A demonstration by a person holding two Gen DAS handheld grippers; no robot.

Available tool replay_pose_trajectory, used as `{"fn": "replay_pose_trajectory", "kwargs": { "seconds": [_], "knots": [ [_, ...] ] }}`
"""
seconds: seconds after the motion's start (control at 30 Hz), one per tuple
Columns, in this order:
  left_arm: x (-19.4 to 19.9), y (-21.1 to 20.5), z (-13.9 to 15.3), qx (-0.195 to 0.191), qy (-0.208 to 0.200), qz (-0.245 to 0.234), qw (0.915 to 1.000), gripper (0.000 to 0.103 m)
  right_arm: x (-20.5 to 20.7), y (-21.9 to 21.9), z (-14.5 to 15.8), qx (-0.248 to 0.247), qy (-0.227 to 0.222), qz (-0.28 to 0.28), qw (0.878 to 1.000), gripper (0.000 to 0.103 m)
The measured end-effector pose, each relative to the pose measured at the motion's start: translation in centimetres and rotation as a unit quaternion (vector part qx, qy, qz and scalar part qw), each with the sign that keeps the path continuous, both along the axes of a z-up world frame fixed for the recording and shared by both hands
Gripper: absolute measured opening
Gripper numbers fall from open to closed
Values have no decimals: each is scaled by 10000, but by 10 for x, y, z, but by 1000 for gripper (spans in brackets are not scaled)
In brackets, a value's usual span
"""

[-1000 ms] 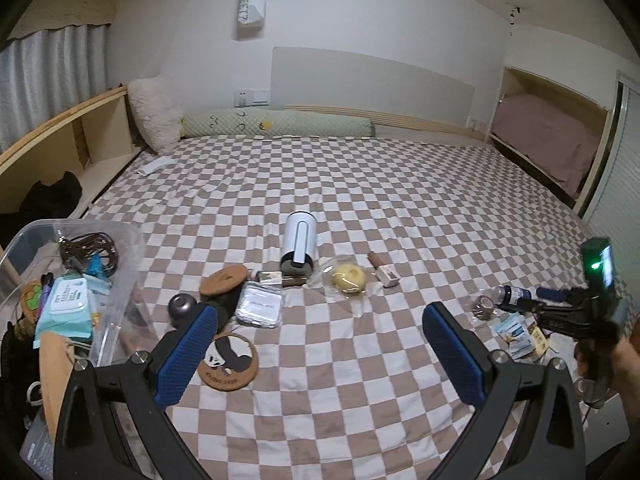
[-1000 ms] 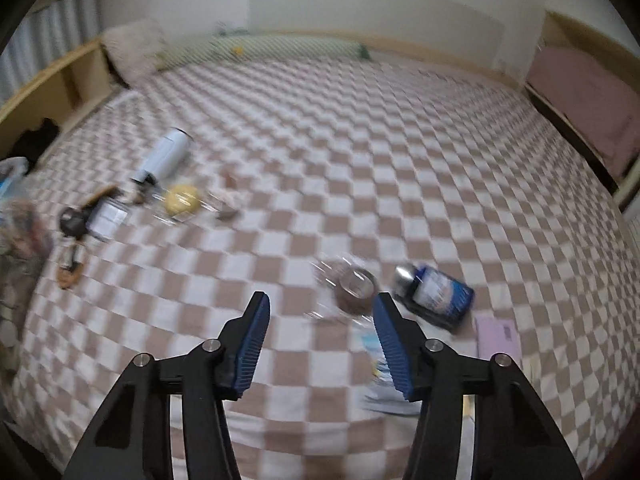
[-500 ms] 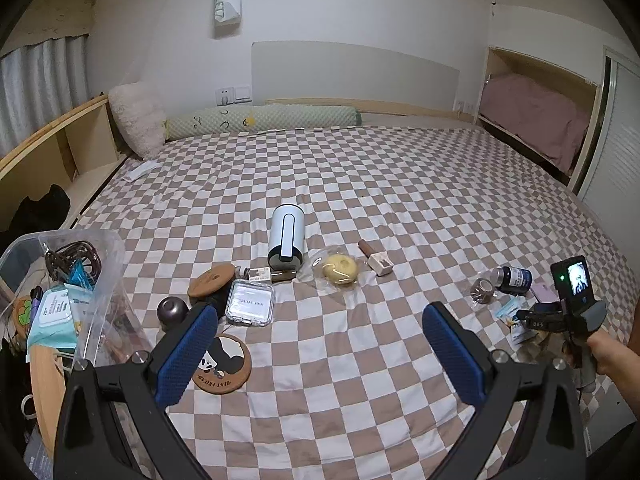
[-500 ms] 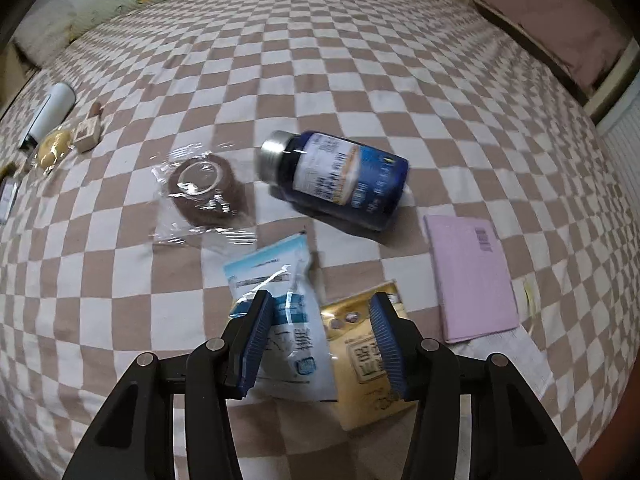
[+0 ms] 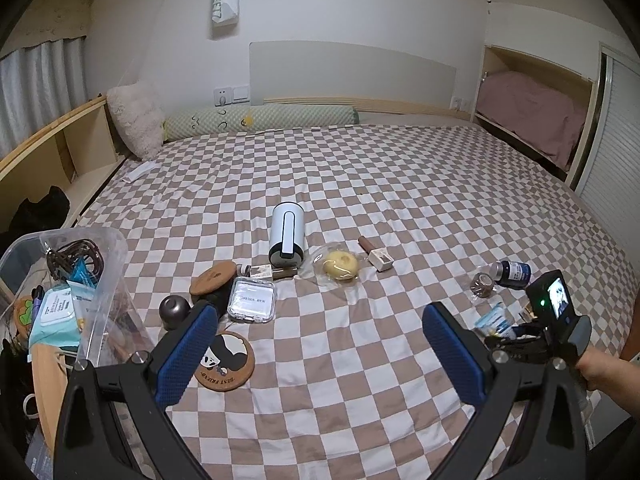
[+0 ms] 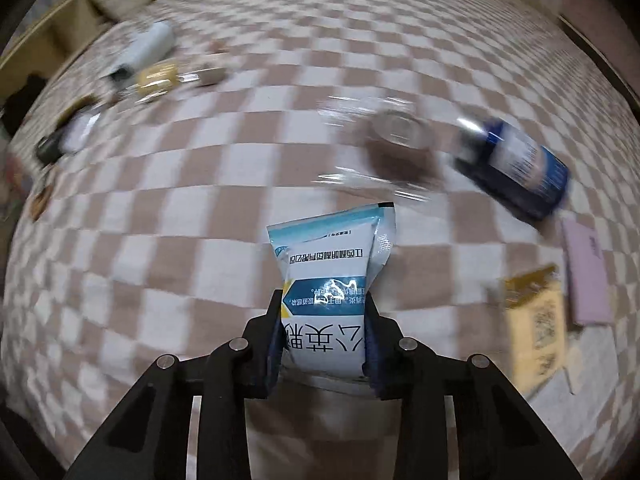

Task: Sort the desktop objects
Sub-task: 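Grasp the blue-white sachet with the right tool, then drop the sachet with the right tool and grasp the brown tape roll in plastic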

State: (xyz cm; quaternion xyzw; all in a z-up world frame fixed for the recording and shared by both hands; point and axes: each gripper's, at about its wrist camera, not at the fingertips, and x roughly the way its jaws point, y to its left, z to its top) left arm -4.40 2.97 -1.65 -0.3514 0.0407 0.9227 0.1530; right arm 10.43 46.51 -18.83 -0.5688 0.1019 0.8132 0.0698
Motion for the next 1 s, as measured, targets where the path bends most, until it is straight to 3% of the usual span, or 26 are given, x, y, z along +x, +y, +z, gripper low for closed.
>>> {"fn": "replay_pose_trajectory", "kwargs": {
  "seconds": [0.23,0.3,0.33,0.37,0.5,0.6,0.7,0.77,0.8,0.9,1.0],
  "knots": [
    [3,-7,-3,-40,-27,-16,10000,103,-12,-99,8,-839,147,1362,9870,36],
    [3,-8,-4,-51,-34,-23,10000,103,-26,-111,6,-911,101,1646,9821,49],
    [3,-9,-5,-55,-35,-31,10000,103,-29,-115,6,-857,147,1676,9820,73],
    [3,-9,-5,-59,-37,-39,10000,103,-29,-116,6,-823,209,1685,9820,88],
    [4,-10,-7,-76,-43,-71,9999,103,-46,-101,7,-553,263,1450,9875,89],
    [4,-11,-9,-88,-47,-95,9999,103,-62,-51,13,-234,471,647,9965,88],
    [4,-11,-10,-101,-52,-119,9999,103,-70,5,18,74,642,-243,9976,88],
    [5,-12,-11,-109,-55,-135,9998,103,-72,45,19,276,742,-812,9936,71],
    [5,-12,-12,-113,-56,-143,9998,103,-74,57,18,305,737,-973,9921,70],
    [4,-10,-20,-148,-110,-164,9997,103,-81,82,11,316,684,-1286,9888,68],
    [3,-5,-34,-292,-227,-246,9990,103,-92,87,-2,327,538,-1259,9900,65]
  ]
}}
